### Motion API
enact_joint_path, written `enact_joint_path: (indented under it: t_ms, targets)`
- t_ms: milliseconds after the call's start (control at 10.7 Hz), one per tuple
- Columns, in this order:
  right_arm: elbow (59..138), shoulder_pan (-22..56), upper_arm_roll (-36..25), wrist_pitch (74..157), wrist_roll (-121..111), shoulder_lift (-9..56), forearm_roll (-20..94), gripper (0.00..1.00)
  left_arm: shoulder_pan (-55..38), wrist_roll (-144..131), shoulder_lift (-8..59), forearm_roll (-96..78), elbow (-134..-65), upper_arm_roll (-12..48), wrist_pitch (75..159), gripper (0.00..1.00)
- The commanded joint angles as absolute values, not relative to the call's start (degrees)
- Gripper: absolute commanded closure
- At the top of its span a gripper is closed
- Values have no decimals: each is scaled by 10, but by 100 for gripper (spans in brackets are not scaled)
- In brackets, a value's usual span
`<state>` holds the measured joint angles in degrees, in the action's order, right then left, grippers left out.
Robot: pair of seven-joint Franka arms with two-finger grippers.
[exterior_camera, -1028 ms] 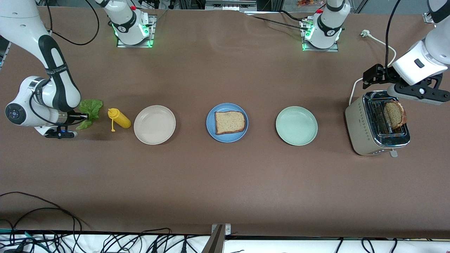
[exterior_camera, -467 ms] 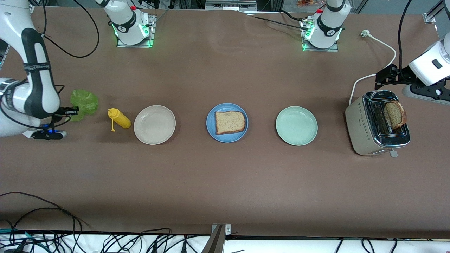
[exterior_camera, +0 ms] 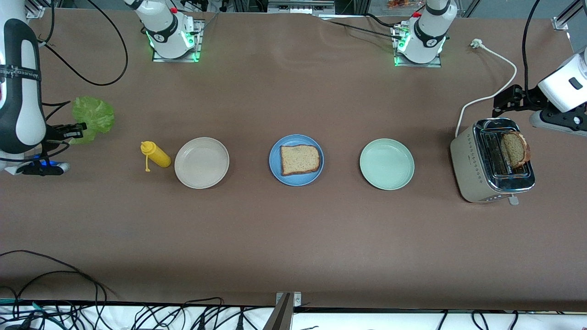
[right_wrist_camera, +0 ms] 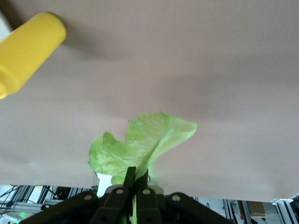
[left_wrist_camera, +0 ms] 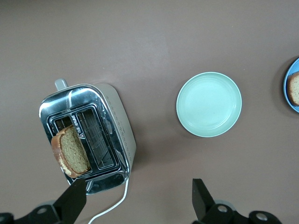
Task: Make sandwich in blue plate with both arms
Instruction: 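Carry the lettuce leaf over the bread on the blue plate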
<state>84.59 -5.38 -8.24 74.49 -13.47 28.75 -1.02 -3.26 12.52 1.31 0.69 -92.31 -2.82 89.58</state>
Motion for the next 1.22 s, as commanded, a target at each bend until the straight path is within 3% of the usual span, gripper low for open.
enact_joint_path:
  t_ms: [0,561,1122]
  targets:
    - [788,-15,-81,687,-76,287,-3,100,-26,136,18,9,-911,-23,896,0]
    - [768,74,-81,670,153,284,179,100,-34,129,18,7,-911,-23,895,0]
    - [772,221,-81,808,400,294,266,100,-36,127,22,7,-910,-23,896,0]
